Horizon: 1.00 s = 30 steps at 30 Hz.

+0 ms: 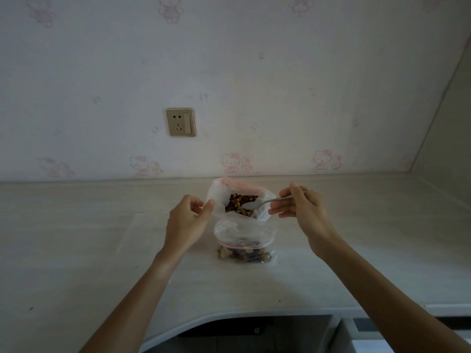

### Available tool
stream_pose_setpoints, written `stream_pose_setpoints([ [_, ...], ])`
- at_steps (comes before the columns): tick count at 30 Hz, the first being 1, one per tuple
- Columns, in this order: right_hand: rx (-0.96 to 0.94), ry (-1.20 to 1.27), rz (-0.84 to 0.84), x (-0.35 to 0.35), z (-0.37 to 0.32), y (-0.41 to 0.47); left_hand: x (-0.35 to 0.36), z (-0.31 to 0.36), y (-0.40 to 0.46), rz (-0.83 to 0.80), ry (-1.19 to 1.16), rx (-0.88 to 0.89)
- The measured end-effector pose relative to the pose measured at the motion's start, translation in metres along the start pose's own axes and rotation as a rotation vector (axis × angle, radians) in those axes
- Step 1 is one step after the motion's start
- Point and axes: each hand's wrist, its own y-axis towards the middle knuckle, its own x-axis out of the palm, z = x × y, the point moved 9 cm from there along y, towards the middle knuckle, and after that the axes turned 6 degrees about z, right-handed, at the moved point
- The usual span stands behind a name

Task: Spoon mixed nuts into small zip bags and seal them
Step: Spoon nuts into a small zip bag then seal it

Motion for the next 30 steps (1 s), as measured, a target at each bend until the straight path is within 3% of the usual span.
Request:
stream_pose_setpoints([
  [7, 0.169, -0.095, -0.053, 0.020, 0.027, 0.016, 0.049, -0.014, 0.015, -0.285, 0.045, -0.179],
  [19, 0.301, -0.083, -0.090, 0.038, 0.058, 0.027, 0.060, -0.015, 0.007, -0.353, -0.178, -0.244],
  [30, 0.377, 0.055, 0.008, 0.038, 0.059, 0.029, 0.061, -0.013, 0.004, -0.378, -0.349, -0.342],
])
